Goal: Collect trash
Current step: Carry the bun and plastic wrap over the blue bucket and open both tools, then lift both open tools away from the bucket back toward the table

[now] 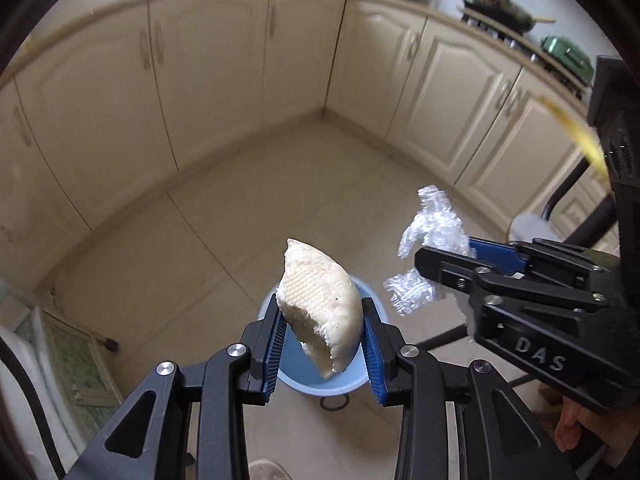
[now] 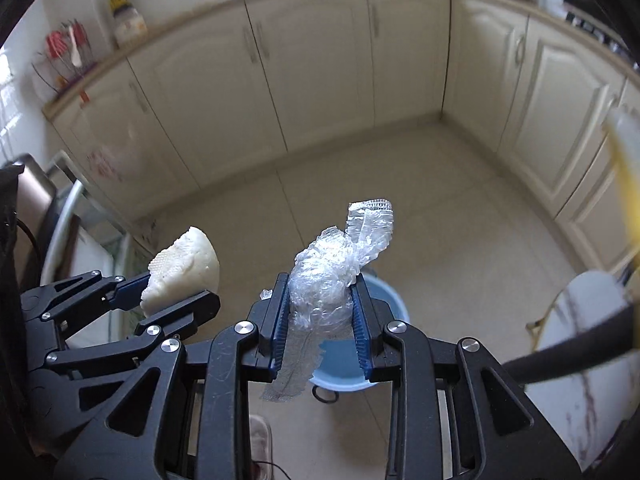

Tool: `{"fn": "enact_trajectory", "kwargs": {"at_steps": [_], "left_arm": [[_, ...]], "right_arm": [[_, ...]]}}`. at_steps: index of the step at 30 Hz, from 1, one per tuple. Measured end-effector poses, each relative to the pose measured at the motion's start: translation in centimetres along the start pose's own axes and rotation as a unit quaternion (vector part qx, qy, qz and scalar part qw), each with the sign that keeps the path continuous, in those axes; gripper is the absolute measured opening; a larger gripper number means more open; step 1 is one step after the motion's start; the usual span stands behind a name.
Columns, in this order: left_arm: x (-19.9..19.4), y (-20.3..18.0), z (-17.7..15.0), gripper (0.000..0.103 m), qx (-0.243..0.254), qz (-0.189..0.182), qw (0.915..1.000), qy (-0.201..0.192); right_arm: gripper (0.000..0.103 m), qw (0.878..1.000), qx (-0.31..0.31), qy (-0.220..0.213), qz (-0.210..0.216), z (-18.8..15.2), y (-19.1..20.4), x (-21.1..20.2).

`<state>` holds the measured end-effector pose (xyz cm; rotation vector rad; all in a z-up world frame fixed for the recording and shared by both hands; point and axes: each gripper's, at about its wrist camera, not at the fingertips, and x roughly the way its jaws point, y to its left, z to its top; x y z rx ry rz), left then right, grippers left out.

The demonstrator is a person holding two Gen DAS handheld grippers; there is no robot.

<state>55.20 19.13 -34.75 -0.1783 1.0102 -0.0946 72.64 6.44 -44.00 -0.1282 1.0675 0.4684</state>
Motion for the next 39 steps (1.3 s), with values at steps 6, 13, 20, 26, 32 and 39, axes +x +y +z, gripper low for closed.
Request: {"fn": "enact_trajectory", "kwargs": {"at_steps": [6,13,20,26,32,39], "left_arm": [[8.2,0.5,-1.0,0.032,-0.001,-0.02,0.997,0.075],[13.0,0.4,1.4,0.041,-0.005,-0.004,0.9935,0.114],[11.5,0.6,3.1,0.06,-0.027,0.012,0.9944,0.102],[4.3,1.1,1.9,0.064,-0.06,0.052,0.9957,0.047],[-7.0,-0.6,1.6,0.07,-0.076,0.105,0.991,-0.035],[-21.1,-7.5,0.5,0.086,-0.048,0.123,0.9771,-0.167]], "right_arm": [[0.031,0.996,0.037,0.075,0.017,-0.7,-3.5,9.7],[0.054,0.993,0.063,0.098,0.027,-0.7,-5.5,14.0],[0.069,0.992,0.078,0.087,0.038,-0.9,-6.4,12.7],[0.076,0.997,0.063,0.048,0.014,0.0,-3.7,7.7],[0.086,0.999,0.024,-0.03,-0.015,0.7,0.6,-1.6],[0.098,0.982,-0.005,-0.172,-0.072,-1.7,5.1,-17.1]]}}
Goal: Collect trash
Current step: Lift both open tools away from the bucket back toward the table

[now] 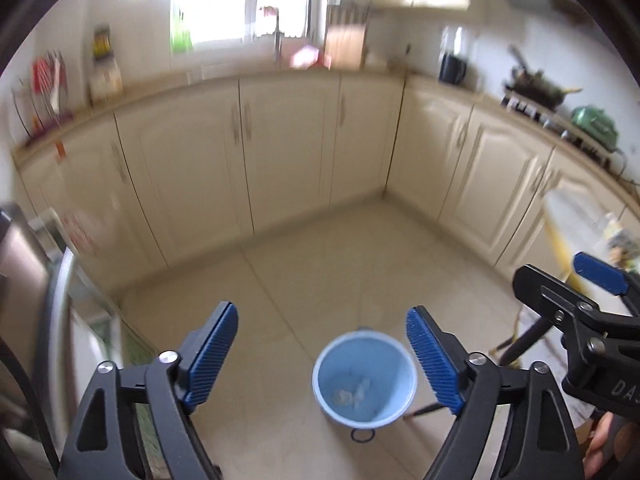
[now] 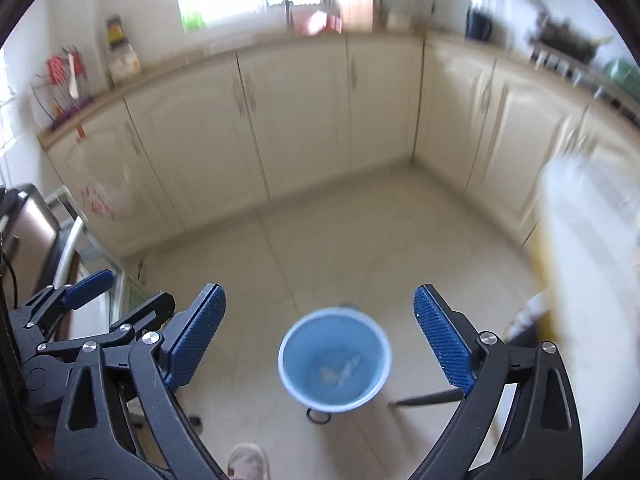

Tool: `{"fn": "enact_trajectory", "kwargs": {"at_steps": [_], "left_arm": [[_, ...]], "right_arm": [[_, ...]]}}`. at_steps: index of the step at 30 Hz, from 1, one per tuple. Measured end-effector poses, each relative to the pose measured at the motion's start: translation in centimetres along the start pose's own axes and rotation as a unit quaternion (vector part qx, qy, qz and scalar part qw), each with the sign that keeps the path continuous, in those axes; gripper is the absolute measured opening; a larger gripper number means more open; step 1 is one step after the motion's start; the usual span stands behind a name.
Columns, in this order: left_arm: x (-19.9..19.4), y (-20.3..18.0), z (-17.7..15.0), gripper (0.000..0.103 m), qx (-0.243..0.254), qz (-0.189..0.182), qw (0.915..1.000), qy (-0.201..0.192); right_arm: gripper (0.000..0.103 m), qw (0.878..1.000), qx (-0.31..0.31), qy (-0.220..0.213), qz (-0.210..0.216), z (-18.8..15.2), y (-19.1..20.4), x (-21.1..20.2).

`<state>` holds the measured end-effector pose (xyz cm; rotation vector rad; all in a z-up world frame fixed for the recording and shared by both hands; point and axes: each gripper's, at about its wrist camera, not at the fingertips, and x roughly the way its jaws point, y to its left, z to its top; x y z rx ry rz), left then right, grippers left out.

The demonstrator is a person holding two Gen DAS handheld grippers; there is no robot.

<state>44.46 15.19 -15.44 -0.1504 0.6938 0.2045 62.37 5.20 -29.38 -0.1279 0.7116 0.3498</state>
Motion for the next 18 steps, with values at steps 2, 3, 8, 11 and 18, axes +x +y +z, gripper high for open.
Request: {"fn": "enact_trajectory", "kwargs": {"at_steps": [2,3,8,11,18], "left_arm": [[-3.6,-1.9,-0.1,0.091,0.01,-0.002,0.9994,-0.034],[-5.0,-3.0,-0.4,0.094,0.011,-0.006,0.9985,-0.052],[-13.0,-7.6,-2.1,0.1,0.027,-0.027,0.9913,-0.126],[-17.1,-9.4,-3.4,0.102,0.032,-0.051,0.9846,-0.164],[-25.1,-11.8,-9.1,0.102,0.055,-0.083,0.9656,-0.24]], "right_arm": [[0.103,0.999,-0.01,-0.045,-0.028,0.3,0.1,-4.9],[0.103,0.997,-0.01,-0.066,-0.04,0.5,0.2,-7.1],[0.103,0.987,0.008,-0.147,-0.067,0.5,-1.4,-18.5],[0.103,0.98,0.014,-0.181,-0.086,0.0,-2.1,-24.4],[0.103,0.962,0.04,-0.245,-0.116,-2.0,-3.6,-35.2]]}}
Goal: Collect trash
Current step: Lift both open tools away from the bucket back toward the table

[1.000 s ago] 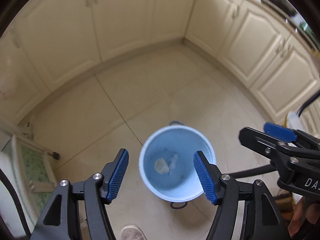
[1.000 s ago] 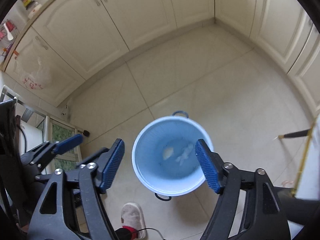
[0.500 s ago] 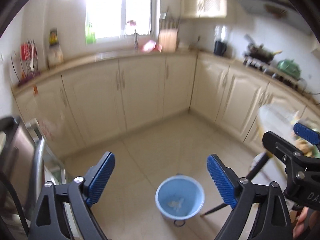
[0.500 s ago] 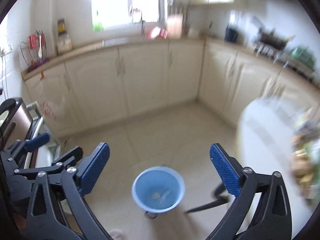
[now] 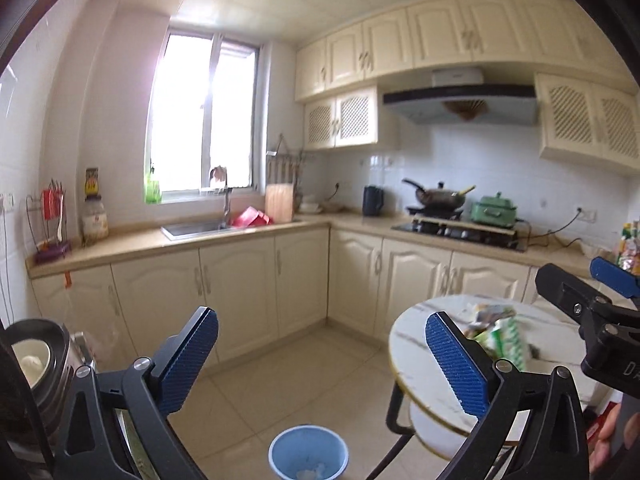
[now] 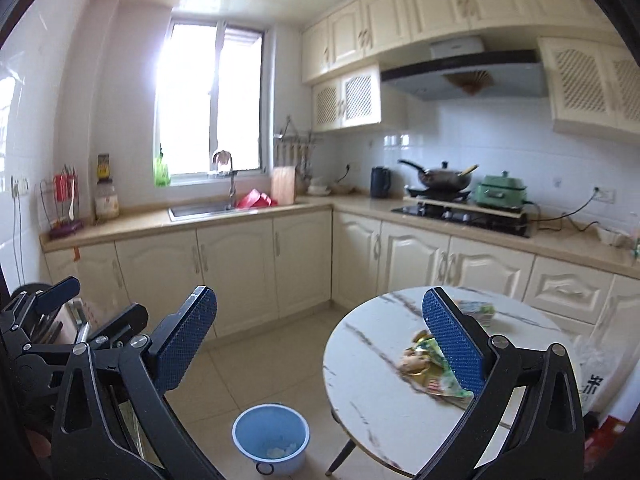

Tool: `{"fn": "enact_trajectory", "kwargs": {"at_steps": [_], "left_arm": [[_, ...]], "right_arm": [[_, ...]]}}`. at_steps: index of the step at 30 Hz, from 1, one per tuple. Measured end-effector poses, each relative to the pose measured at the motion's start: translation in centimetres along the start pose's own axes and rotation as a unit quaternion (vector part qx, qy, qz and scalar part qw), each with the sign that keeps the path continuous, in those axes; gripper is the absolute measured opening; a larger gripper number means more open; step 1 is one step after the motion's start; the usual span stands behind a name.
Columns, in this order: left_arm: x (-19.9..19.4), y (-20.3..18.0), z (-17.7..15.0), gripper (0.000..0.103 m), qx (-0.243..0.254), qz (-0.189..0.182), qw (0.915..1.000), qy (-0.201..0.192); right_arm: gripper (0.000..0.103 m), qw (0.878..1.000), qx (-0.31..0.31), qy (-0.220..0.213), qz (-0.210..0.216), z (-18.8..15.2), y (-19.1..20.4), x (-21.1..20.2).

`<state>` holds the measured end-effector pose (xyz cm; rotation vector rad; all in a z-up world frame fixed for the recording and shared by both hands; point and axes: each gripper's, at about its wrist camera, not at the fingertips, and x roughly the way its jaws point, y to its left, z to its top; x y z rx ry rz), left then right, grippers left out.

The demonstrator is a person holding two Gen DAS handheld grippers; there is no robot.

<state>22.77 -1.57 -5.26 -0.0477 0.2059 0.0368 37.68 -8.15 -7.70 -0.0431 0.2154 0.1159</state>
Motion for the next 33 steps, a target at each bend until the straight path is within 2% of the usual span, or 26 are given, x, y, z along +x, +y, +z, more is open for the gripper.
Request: {"fn": "enact_trajectory", "kwargs": {"at_steps": [1,2,3,4,5,6,10,13,18,24,28,33], "left_arm": [[-0.4,0.6,-1.6,0.102,0.0,-0.004,1.0,-0.007],[-1.5,0.0,-1.4,0.102,0.001,-0.011,0.9998,-0.016],[-3.3,1.4,-4.0,0.102,0.002,-0.013,0.9996,-0.023],[-4.9,2.2,-5.6,0.102,0.004,-0.015,0.9994,-0.031],[-6.0,1.7,-5.6,0.102,0.009,-0.016,0.999,-0.041],[-7.6,2.7,-8.0,0.102,0.011,-0.016,0.9987,-0.046],[-13.9,3.0,-11.2,0.102,0.014,-0.027,0.9976,-0.062],[-17.4,3.5,-12.8,0.102,0.02,-0.025,0.9969,-0.071],[-20.6,3.3,-14.1,0.102,0.023,-0.033,0.9958,-0.082],[-20.6,3.9,-14.3,0.102,0.026,-0.037,0.9963,-0.073],[-18.3,3.6,-11.4,0.102,0.023,-0.038,0.9968,-0.065],[-16.5,3.4,-9.6,0.102,0.021,-0.037,0.9976,-0.055]], "right_arm": [[0.103,1.0,0.003,-0.007,-0.004,0.3,-0.6,-1.0],[0.103,1.0,0.006,-0.015,-0.008,0.6,-1.2,-2.5],[0.103,1.0,0.008,-0.021,-0.01,0.8,-1.6,-3.5],[0.103,1.0,0.01,-0.027,-0.013,1.0,-2.0,-4.6],[0.103,0.999,0.012,-0.033,-0.016,1.2,-2.4,-5.8],[0.103,0.999,0.013,-0.039,-0.019,1.4,-2.8,-6.8],[0.103,0.997,0.018,-0.061,-0.037,2.2,-3.9,-10.6],[0.103,0.996,0.02,-0.07,-0.046,2.9,-4.7,-12.5],[0.103,0.994,0.028,-0.09,-0.061,3.6,-5.8,-14.6],[0.103,0.993,0.034,-0.085,-0.068,3.5,-6.5,-14.6],[0.103,0.994,0.034,-0.077,-0.07,3.2,-6.9,-14.1],[0.103,0.994,0.036,-0.069,-0.074,2.8,-7.4,-13.5]]}}
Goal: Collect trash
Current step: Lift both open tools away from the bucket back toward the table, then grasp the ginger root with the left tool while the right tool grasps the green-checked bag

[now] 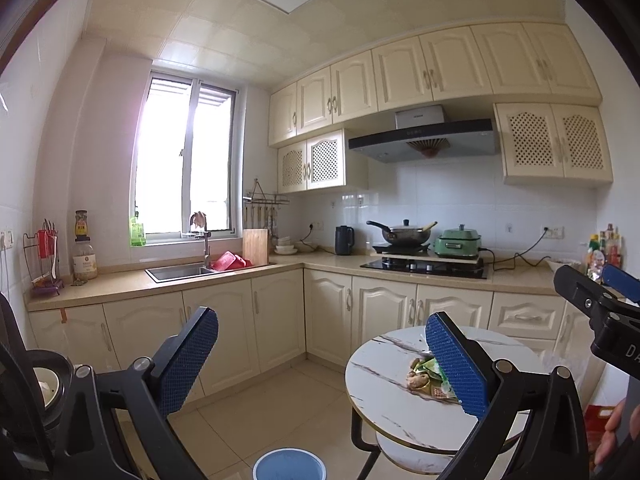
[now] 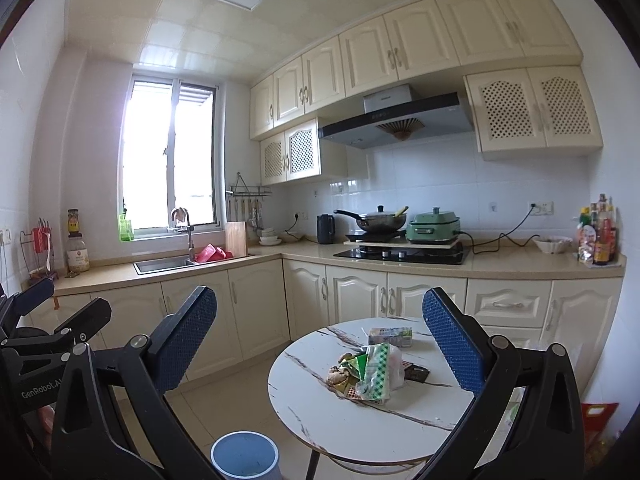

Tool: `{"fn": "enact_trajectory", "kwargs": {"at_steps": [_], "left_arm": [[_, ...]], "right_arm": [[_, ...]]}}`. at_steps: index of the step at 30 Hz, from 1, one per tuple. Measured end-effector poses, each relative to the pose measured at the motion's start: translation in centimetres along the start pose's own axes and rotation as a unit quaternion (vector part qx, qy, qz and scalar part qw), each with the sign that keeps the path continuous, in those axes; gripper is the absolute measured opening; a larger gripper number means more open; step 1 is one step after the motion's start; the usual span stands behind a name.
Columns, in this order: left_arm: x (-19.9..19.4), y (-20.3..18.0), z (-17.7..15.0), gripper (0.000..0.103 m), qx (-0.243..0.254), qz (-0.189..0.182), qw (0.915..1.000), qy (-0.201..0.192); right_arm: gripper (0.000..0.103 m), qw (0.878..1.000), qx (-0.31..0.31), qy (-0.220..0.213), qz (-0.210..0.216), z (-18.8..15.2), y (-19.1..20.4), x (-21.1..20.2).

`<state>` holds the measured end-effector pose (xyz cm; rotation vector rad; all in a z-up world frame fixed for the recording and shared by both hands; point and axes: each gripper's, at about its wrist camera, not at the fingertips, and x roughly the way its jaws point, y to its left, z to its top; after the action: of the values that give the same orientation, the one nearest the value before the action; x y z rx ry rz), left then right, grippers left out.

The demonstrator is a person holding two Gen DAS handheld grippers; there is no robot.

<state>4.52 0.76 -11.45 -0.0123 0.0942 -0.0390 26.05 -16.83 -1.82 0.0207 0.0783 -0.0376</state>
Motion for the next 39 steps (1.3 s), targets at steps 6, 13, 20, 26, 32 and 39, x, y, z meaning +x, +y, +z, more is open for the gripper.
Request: {"fn": "enact_trajectory", "kwargs": {"at_steps": [6,13,20,26,32,39], "left_arm": [[2.8,-0.5,1.8,0.102,0.0,-0.005,0.9999,0.014],[7.7,-1.2,2.3,0.102,0.003,-0.01,0.9986,0.051],[15.9,-3.8,2.8,0.102,0.016,-0.03,0.9927,0.116],[25.5,-7.4,2.3,0.102,0.03,-0.065,0.9786,0.193],[35.4,-11.1,1.1,0.102,0.052,-0.098,0.9603,0.256],[46.6,-13.5,0.1,0.102,0.059,-0.127,0.9397,0.312]], "right_arm": [[0.103,1.0,0.002,0.014,-0.011,-0.6,-0.8,1.2],[0.103,0.998,0.015,0.046,-0.035,-2.3,-3.3,4.0],[0.103,0.99,0.038,0.107,-0.078,-5.8,-8.0,8.7],[0.103,0.978,0.053,0.178,-0.098,-9.7,-11.7,14.3],[0.103,0.964,0.049,0.241,-0.103,-13.2,-14.2,19.9],[0.103,0.951,0.039,0.289,-0.1,-15.9,-16.1,26.0]]}}
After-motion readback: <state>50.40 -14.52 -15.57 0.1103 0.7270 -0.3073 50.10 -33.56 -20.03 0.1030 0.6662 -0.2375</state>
